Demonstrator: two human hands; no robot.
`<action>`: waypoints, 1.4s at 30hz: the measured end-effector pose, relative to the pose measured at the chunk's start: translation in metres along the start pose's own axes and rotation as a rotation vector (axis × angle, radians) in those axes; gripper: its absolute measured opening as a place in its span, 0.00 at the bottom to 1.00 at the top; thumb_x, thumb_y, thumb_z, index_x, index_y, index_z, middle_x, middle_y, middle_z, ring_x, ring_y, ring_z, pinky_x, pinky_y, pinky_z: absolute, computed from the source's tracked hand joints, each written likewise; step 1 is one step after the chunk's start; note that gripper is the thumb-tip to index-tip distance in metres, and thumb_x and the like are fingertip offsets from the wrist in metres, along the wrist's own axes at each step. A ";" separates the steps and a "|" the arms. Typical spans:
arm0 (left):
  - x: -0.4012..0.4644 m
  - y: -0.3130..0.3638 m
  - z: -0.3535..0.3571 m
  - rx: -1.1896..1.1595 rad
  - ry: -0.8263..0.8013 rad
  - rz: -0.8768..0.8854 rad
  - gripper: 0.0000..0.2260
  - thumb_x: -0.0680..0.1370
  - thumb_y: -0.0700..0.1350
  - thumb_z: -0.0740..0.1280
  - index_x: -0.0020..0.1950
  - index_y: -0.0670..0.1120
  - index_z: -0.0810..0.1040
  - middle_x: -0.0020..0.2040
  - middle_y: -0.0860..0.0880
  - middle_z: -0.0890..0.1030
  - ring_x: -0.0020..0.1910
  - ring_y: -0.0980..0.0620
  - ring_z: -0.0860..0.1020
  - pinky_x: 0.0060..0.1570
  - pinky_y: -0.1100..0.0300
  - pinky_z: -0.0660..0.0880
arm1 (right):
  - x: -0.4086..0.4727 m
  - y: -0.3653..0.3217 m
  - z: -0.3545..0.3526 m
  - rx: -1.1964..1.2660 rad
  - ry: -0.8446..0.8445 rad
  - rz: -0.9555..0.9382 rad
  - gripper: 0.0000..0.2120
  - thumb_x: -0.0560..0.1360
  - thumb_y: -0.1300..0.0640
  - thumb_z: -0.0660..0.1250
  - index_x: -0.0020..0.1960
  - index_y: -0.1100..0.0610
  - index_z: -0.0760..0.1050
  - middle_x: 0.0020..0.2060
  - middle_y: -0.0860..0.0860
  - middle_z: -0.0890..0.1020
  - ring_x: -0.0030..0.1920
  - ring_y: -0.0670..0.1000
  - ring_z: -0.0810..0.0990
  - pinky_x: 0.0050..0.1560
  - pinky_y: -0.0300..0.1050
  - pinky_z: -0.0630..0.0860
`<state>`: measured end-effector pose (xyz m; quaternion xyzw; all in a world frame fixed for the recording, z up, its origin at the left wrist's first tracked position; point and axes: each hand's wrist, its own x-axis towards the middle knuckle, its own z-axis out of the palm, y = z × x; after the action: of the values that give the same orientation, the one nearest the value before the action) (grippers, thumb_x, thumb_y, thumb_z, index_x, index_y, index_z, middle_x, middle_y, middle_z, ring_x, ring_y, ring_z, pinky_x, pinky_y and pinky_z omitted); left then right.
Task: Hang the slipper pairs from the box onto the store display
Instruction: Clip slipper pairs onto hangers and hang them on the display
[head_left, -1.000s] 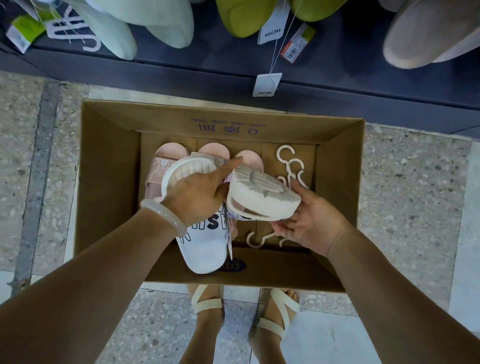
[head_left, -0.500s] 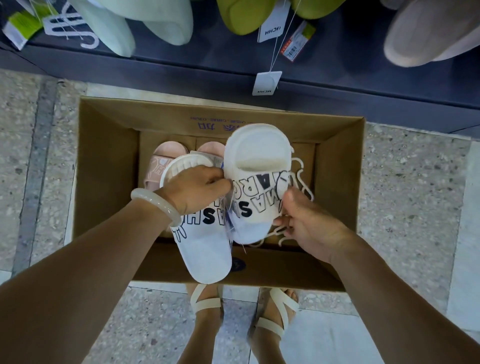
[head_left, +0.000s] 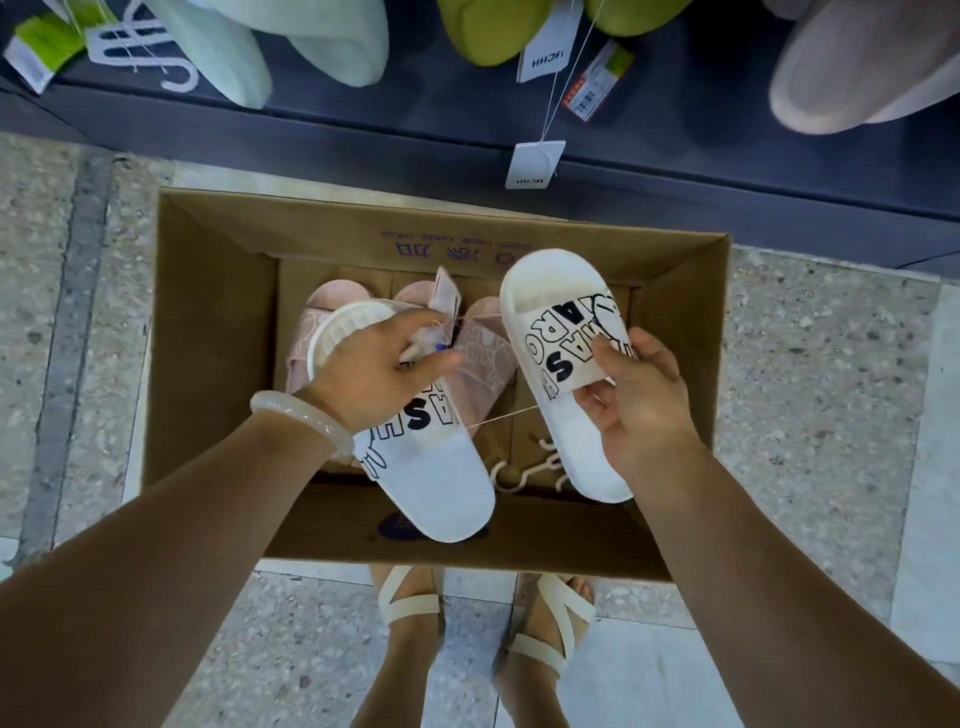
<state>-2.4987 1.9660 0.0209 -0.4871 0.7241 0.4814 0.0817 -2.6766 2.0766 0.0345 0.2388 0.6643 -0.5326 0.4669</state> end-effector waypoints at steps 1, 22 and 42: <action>0.000 -0.002 -0.001 0.000 0.000 0.003 0.25 0.74 0.59 0.64 0.69 0.54 0.67 0.49 0.44 0.81 0.51 0.45 0.80 0.51 0.49 0.77 | 0.000 0.000 -0.001 -0.018 -0.005 -0.021 0.20 0.73 0.66 0.68 0.59 0.50 0.69 0.57 0.55 0.80 0.48 0.54 0.81 0.40 0.45 0.78; 0.008 -0.015 0.007 -0.148 -0.095 -0.098 0.07 0.75 0.52 0.67 0.43 0.50 0.74 0.41 0.43 0.82 0.42 0.46 0.81 0.45 0.50 0.78 | -0.004 0.054 0.007 -0.235 -0.372 0.067 0.21 0.74 0.63 0.67 0.60 0.44 0.66 0.57 0.55 0.78 0.52 0.53 0.81 0.39 0.40 0.79; 0.094 -0.082 0.049 0.087 -0.005 0.051 0.14 0.74 0.56 0.64 0.48 0.46 0.78 0.36 0.53 0.79 0.40 0.50 0.78 0.43 0.56 0.73 | 0.222 0.108 -0.043 -1.408 0.396 -0.446 0.21 0.74 0.49 0.65 0.62 0.59 0.68 0.62 0.60 0.72 0.64 0.61 0.67 0.62 0.53 0.68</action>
<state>-2.5001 1.9402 -0.1108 -0.4632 0.7564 0.4526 0.0922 -2.7045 2.1106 -0.2125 -0.1641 0.9508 -0.0125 0.2625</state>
